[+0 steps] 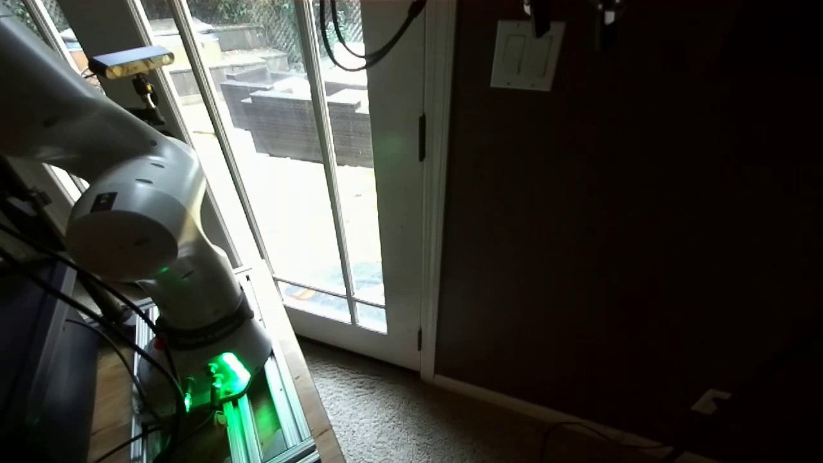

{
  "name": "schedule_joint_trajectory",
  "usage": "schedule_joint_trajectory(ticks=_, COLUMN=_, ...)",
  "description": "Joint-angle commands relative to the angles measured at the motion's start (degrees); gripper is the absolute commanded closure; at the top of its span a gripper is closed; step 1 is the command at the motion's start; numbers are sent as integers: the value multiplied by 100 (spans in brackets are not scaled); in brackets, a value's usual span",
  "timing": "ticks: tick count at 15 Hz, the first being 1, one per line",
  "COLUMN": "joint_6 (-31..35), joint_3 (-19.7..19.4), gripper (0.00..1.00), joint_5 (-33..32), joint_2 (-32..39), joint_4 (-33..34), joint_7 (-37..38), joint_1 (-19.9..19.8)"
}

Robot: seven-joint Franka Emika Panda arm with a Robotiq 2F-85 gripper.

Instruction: Turn off the light switch on the right.

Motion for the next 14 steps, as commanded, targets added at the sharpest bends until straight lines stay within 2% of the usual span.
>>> schedule_joint_trajectory(ticks=1, joint_6=146, joint_3=-300, gripper=0, joint_5=-71, joint_2=-552, joint_4=-1092, joint_7=473, joint_1=-244)
schedule_joint_trajectory(ticks=3, joint_6=194, joint_3=-482, gripper=0, joint_5=-42, joint_2=-737, joint_4=-1558, joint_7=530, joint_1=-406)
schedule_joint_trajectory(ticks=4, joint_6=22, joint_3=-460, gripper=0, joint_5=-41, joint_2=-289, joint_4=-947, joint_7=345, joint_1=-225)
schedule_joint_trajectory(ticks=7, joint_6=87, joint_3=-584, gripper=0, joint_5=-38, joint_2=-505, joint_4=-1372, joint_7=364, joint_1=-350)
schedule_joint_trajectory(ticks=14, joint_6=88, joint_3=-554, gripper=0, joint_5=-41, joint_2=-607, joint_4=-1434, joint_7=434, joint_1=-344)
